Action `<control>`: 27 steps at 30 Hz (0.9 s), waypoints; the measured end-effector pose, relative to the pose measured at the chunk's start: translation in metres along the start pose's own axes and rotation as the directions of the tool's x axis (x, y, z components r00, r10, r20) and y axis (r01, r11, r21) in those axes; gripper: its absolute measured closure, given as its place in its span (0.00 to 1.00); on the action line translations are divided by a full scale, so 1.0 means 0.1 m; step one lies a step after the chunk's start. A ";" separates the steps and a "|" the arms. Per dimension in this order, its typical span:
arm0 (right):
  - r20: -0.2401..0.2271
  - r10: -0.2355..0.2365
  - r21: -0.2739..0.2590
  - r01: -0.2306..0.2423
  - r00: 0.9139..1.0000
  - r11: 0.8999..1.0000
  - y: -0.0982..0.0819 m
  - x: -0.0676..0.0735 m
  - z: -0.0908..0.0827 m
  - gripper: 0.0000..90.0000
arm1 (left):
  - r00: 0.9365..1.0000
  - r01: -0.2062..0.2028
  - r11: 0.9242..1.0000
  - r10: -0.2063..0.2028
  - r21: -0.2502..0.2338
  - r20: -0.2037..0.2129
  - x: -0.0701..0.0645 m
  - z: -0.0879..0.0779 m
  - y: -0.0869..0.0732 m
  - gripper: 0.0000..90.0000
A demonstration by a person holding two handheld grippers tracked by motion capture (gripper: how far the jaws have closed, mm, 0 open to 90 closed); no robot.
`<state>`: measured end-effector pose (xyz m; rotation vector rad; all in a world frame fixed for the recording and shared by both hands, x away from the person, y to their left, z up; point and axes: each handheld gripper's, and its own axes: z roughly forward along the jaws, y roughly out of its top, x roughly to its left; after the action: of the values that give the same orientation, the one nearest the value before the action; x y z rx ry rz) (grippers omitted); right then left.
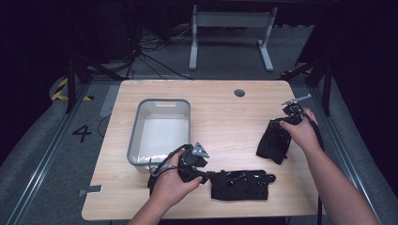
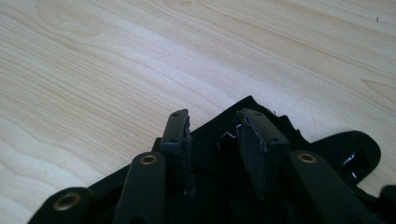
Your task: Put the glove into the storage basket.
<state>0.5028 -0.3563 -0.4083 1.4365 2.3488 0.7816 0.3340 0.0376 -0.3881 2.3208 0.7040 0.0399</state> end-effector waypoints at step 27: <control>0.169 0.005 0.079 -0.018 0.986 0.997 0.10 0.07 0.37 0.75 | 1.000 -0.007 0.999 0.007 0.033 0.019 -0.03 0.09 -0.03 0.58</control>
<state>0.5250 -0.3354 -0.4327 1.4870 2.2682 0.5502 0.3319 0.0329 -0.3961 2.3524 0.6922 0.0101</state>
